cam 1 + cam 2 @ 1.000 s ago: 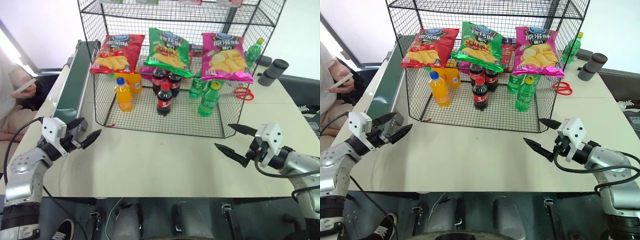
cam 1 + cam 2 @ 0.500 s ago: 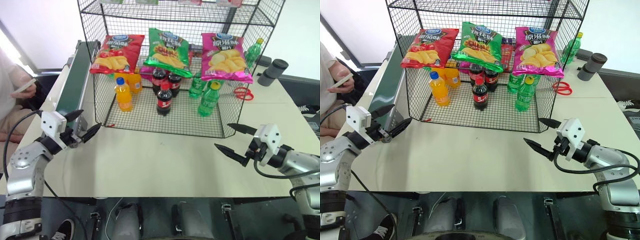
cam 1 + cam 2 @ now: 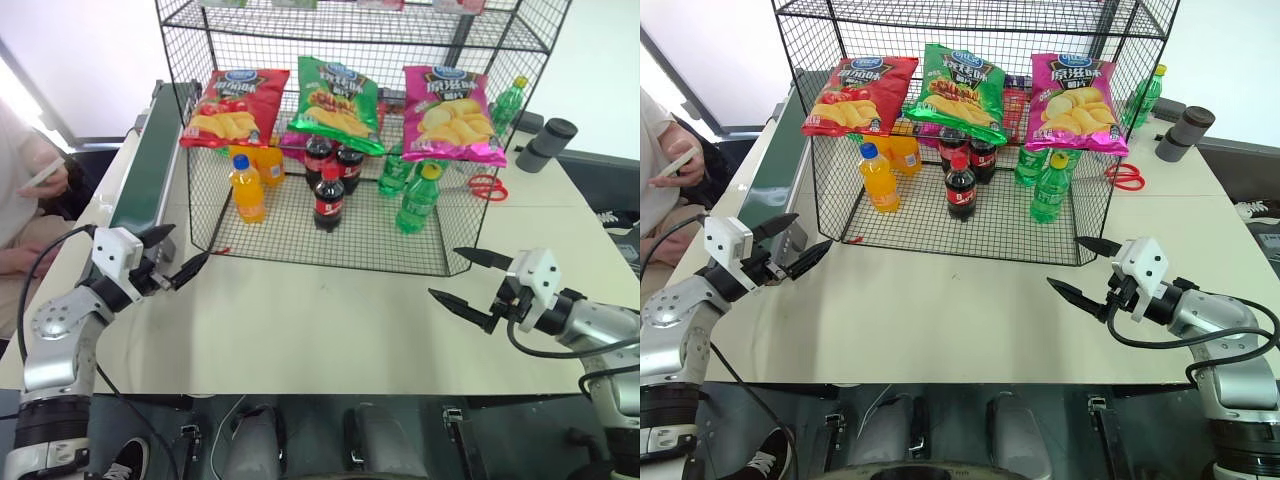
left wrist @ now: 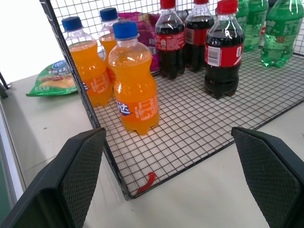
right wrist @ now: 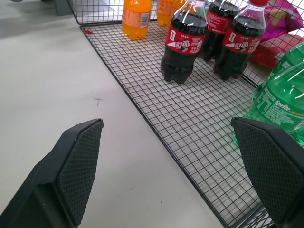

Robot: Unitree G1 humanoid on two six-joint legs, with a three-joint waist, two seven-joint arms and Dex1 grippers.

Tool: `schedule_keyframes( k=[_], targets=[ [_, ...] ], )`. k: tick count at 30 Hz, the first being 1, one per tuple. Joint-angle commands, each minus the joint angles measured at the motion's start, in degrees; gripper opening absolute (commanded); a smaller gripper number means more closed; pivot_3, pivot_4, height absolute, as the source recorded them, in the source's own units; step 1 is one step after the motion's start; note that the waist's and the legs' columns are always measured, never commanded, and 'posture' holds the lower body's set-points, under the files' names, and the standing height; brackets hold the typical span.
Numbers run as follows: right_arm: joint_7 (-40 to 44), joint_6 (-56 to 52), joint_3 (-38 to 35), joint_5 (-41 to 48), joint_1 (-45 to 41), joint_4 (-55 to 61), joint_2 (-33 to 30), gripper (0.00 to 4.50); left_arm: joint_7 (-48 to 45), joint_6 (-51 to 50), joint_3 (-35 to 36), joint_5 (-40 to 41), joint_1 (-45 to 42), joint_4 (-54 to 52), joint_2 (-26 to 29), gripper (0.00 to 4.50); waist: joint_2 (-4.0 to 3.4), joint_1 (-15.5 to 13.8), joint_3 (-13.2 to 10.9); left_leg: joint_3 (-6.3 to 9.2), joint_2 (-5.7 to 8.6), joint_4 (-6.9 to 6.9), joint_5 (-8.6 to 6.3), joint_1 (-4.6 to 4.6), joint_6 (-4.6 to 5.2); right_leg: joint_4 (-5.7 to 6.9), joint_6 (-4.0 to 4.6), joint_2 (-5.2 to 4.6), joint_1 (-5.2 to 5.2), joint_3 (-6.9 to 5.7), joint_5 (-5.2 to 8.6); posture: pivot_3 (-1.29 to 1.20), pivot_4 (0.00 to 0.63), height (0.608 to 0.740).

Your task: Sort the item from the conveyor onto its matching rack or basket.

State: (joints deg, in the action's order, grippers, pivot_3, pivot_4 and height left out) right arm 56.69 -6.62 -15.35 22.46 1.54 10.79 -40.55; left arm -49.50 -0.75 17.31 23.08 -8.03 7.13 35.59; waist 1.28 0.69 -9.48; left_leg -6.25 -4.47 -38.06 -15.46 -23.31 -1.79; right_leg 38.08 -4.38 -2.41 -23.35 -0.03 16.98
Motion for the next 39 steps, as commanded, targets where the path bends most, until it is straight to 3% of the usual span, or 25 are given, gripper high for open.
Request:
schedule_keyframes(
  k=[1,39],
  targets=[
    [0.16,1.54,-0.79,0.15,-0.07,0.14,-0.77,4.49,0.77,0.61,1.14,0.12,-1.06,-0.14,0.61,4.5,0.0,0.0,0.0,-0.01,0.0,0.0,0.0,0.0,0.0,0.0,0.0,0.0,0.0,0.0,0.0,0.0,0.15,0.74],
    [-0.36,3.26,0.11,-1.35,-2.51,-1.66,-1.1,4.49,0.61,1.7,-0.09,0.11,-2.19,1.31,-0.28,4.5,0.0,-0.04,0.0,-0.08,0.0,-0.08,0.01,0.01,-0.01,0.03,0.0,0.01,0.05,-0.01,0.0,0.0,0.15,0.74]
  ],
)
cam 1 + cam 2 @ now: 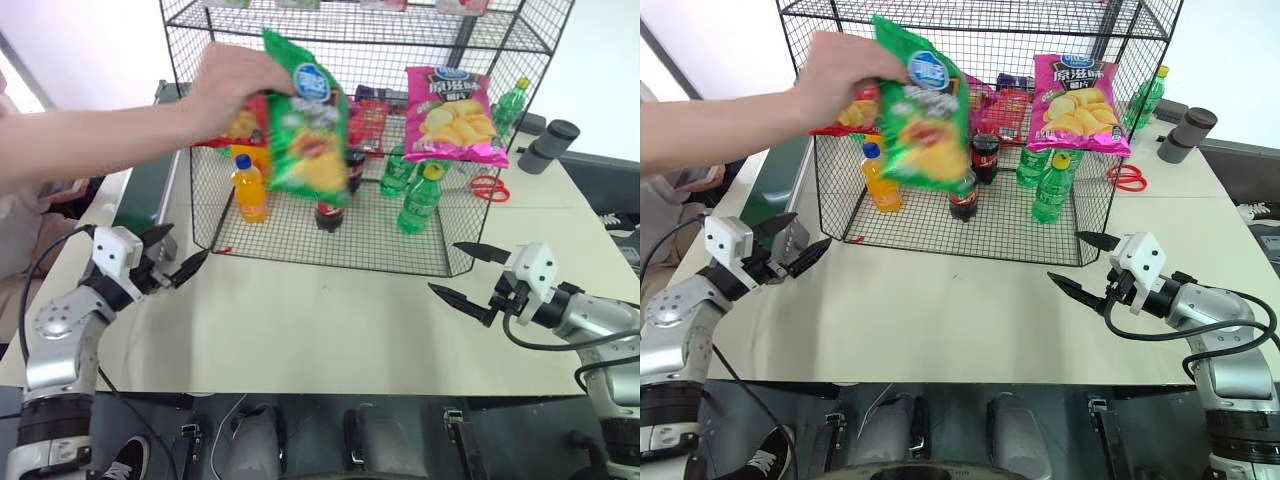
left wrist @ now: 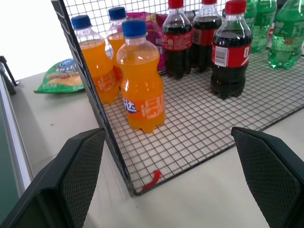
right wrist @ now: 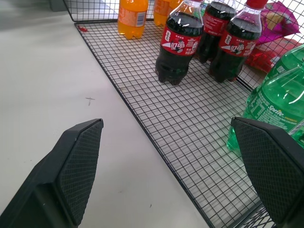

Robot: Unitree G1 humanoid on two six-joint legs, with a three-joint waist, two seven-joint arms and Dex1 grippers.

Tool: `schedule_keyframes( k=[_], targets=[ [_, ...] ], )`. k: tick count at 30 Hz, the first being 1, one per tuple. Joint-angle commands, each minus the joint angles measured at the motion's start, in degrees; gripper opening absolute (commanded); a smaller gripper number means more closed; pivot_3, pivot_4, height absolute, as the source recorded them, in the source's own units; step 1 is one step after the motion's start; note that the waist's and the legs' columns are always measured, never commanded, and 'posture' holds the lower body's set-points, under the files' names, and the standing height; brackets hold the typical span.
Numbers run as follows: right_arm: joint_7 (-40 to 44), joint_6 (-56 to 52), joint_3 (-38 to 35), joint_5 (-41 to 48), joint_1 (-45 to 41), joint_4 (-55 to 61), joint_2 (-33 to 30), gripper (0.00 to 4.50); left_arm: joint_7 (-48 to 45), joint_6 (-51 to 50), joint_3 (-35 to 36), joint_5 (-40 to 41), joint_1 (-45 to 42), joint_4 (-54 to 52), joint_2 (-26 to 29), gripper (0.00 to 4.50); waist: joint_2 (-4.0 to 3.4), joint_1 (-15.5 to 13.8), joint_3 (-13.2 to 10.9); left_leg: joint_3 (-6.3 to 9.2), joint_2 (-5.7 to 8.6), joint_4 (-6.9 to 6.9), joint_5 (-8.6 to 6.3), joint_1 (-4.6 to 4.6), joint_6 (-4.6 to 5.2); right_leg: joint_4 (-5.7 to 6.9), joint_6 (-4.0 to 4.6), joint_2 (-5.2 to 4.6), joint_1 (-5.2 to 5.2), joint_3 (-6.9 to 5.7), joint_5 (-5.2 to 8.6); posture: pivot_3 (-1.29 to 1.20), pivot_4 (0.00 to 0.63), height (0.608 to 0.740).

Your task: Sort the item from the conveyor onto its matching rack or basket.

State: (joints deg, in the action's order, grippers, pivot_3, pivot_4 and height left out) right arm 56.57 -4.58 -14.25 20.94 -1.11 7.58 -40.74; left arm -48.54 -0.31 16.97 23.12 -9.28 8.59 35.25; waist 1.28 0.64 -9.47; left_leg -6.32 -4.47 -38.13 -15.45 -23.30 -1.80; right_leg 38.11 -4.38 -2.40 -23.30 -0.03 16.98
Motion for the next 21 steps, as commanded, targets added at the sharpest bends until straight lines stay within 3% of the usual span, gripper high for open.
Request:
schedule_keyframes(
  k=[1,4,21],
  targets=[
    [-0.26,1.23,-1.11,0.22,0.4,1.76,-0.92,4.49,-0.67,0.81,0.12,0.29,-1.07,-0.04,0.16,4.5,0.0,0.0,0.0,0.0,0.0,0.0,0.0,0.0,0.0,0.0,0.0,0.0,0.0,0.0,0.0,0.0,0.15,0.74],
    [-0.67,0.77,-1.17,0.66,0.95,2.26,-0.57,4.49,-5.39,-3.98,-0.05,5.04,-0.52,-1.51,0.78,4.5,0.0,0.08,0.0,0.0,0.0,0.0,0.0,0.0,0.0,0.0,0.0,0.01,-0.01,0.0,0.0,0.0,0.15,0.74],
    [-2.65,0.47,1.89,0.36,-0.92,2.98,0.9,4.49,-9.39,-7.69,1.28,8.56,0.9,-3.67,0.68,4.5,0.0,0.11,0.0,0.02,-0.01,0.0,0.0,0.01,0.0,0.01,0.0,0.02,0.0,0.0,0.0,0.0,0.15,0.74]
  ],
)
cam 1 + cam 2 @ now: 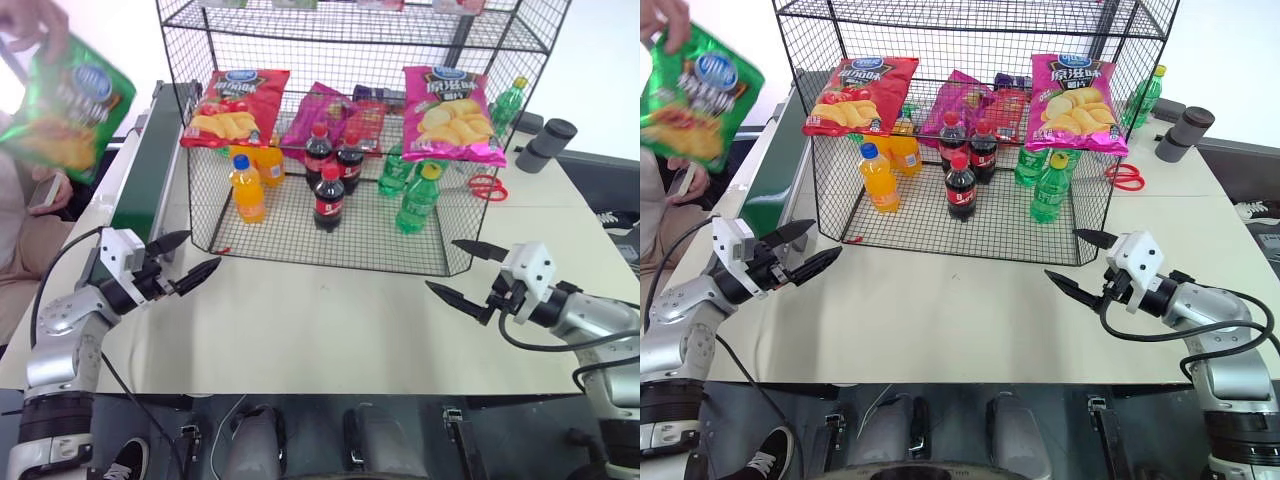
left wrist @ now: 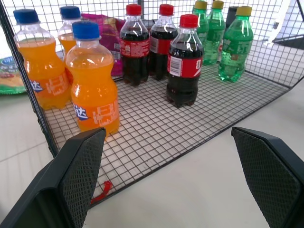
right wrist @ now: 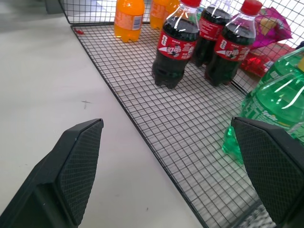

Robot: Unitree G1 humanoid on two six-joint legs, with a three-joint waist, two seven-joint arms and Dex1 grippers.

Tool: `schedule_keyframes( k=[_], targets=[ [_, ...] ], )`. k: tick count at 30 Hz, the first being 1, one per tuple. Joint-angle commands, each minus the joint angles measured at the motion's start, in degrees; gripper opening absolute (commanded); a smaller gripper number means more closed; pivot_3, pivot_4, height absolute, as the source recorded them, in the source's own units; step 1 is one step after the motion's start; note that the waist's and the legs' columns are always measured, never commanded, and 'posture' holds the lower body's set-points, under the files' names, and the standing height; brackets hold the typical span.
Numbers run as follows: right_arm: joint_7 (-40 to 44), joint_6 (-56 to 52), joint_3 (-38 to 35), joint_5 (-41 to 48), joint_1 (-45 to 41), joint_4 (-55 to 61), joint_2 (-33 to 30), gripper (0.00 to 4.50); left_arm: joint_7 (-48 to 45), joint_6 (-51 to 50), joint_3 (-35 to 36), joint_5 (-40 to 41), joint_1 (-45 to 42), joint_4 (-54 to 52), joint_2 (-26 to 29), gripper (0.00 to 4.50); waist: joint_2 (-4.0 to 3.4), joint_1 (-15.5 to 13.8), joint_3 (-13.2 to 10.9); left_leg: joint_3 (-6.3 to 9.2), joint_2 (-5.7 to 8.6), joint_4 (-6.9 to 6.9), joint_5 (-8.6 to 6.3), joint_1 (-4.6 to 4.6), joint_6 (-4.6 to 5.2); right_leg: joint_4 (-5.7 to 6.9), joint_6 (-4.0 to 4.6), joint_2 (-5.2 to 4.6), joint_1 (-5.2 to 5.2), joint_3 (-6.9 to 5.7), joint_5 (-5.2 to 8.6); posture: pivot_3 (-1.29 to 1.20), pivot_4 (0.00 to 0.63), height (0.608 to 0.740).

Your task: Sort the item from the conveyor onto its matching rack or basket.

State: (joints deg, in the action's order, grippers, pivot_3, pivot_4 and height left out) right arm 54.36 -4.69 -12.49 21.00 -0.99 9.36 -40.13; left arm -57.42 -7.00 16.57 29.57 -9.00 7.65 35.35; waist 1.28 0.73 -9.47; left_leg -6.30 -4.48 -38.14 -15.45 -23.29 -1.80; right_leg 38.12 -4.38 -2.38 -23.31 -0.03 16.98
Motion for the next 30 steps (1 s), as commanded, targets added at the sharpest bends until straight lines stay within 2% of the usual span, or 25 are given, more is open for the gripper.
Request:
schedule_keyframes(
  k=[1,5,30],
  targets=[
    [-0.5,0.58,0.29,0.35,-1.15,1.22,0.3,4.49,-0.48,-1.15,1.79,2.28,0.9,-3.1,0.66,4.5,0.0,0.01,0.0,0.0,0.0,0.0,0.0,0.0,0.0,0.0,0.0,0.0,0.0,0.0,0.0,0.0,0.15,0.74],
    [-0.18,0.62,0.77,0.55,-1.8,0.55,0.18,4.49,-3.55,-5.45,2.67,6.73,2.68,-5.09,1.7,4.5,0.0,0.06,0.0,0.01,-0.01,0.0,0.0,0.0,0.0,0.0,0.0,0.0,0.0,0.0,0.0,0.0,0.15,0.74],
    [-0.54,1.28,1.88,0.28,-3.11,0.55,0.24,4.49,-1.78,-0.39,2.26,3.01,2.8,-4.58,1.01,4.5,0.0,-0.03,0.0,0.02,0.0,0.0,0.0,0.0,0.0,0.01,0.01,-0.01,0.0,0.0,0.0,0.0,0.15,0.74]
  ],
)
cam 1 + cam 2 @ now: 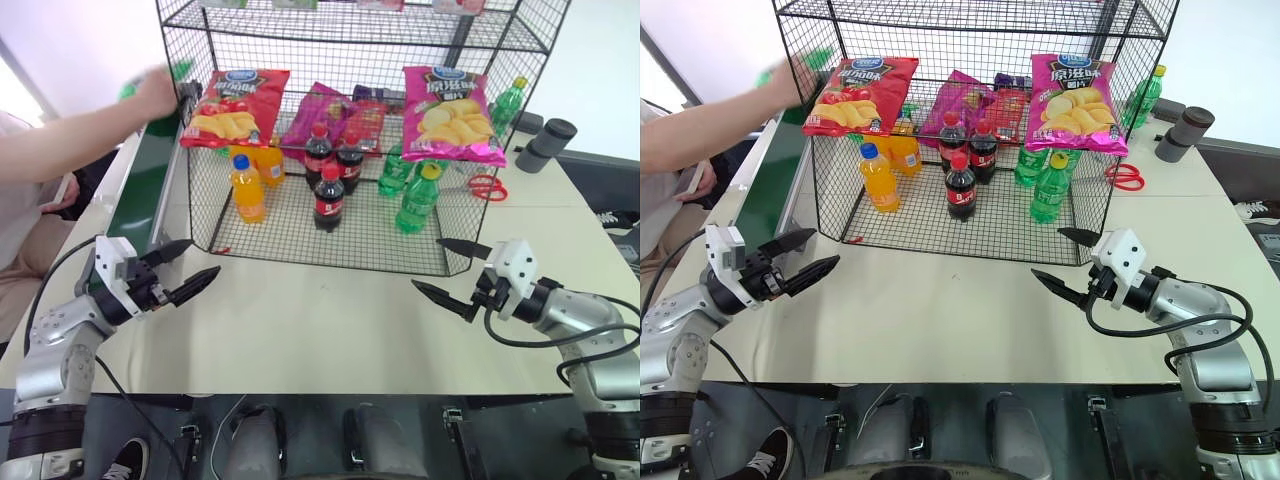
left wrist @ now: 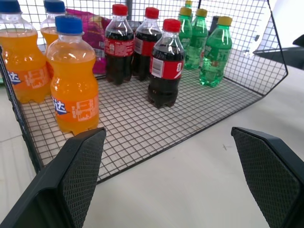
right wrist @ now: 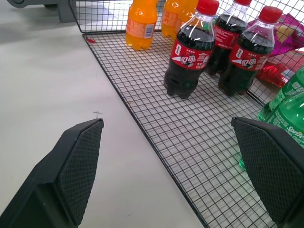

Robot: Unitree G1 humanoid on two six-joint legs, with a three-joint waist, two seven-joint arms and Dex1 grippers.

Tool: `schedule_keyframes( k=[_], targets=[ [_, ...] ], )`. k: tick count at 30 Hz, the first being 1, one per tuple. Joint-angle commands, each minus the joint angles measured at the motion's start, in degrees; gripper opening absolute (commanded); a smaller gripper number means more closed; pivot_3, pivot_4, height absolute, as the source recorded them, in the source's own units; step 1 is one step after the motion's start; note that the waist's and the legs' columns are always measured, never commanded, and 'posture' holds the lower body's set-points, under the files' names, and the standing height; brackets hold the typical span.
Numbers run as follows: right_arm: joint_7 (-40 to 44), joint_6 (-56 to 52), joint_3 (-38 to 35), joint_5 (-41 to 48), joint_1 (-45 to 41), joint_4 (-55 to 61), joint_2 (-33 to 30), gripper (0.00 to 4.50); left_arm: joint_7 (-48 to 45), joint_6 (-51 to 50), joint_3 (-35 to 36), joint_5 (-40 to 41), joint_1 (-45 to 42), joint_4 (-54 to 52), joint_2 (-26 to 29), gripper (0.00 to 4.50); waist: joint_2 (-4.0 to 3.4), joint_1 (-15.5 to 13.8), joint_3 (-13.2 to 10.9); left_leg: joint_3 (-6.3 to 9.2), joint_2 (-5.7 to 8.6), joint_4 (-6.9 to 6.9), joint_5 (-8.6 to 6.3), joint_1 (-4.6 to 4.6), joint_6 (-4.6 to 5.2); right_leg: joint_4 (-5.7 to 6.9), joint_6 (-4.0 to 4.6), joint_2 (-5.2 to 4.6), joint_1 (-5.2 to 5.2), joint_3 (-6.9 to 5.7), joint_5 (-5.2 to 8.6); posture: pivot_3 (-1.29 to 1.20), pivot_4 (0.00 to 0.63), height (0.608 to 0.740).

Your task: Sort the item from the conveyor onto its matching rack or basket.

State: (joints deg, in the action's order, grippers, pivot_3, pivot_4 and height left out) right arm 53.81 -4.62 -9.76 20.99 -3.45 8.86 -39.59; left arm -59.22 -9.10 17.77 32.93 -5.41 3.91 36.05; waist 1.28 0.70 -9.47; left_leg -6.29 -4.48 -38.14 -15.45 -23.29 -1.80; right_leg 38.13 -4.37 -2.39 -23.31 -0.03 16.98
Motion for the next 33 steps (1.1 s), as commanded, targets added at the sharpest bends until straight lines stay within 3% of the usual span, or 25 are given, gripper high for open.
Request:
schedule_keyframes(
  k=[1,16,33],
  targets=[
    [-0.01,1.04,-0.86,0.4,-0.72,1.09,-0.27,4.49,0.07,1.94,1.11,-0.43,-0.72,-0.78,0.31,4.5,0.0,-0.01,0.0,0.0,0.0,0.0,0.0,0.0,0.0,0.0,0.0,0.0,0.0,0.0,0.0,0.0,0.15,0.74],
    [0.74,1.08,0.07,0.28,-0.84,1.15,-0.25,4.49,2.51,3.26,1.14,-1.96,-0.45,-1.02,0.29,4.5,0.0,0.0,0.0,-0.01,0.0,0.0,0.0,0.0,0.0,0.0,0.0,0.0,0.0,0.0,0.0,0.0,0.15,0.74],
    [1.16,0.98,3.81,0.21,-7.75,-1.42,1.7,4.49,8.11,7.29,3.65,-4.46,3.64,-3.81,0.44,4.5,0.0,0.12,0.0,0.02,-0.02,0.0,0.0,0.0,0.0,0.0,0.0,0.0,-0.01,0.01,0.0,0.0,0.15,0.74]
  ],
)
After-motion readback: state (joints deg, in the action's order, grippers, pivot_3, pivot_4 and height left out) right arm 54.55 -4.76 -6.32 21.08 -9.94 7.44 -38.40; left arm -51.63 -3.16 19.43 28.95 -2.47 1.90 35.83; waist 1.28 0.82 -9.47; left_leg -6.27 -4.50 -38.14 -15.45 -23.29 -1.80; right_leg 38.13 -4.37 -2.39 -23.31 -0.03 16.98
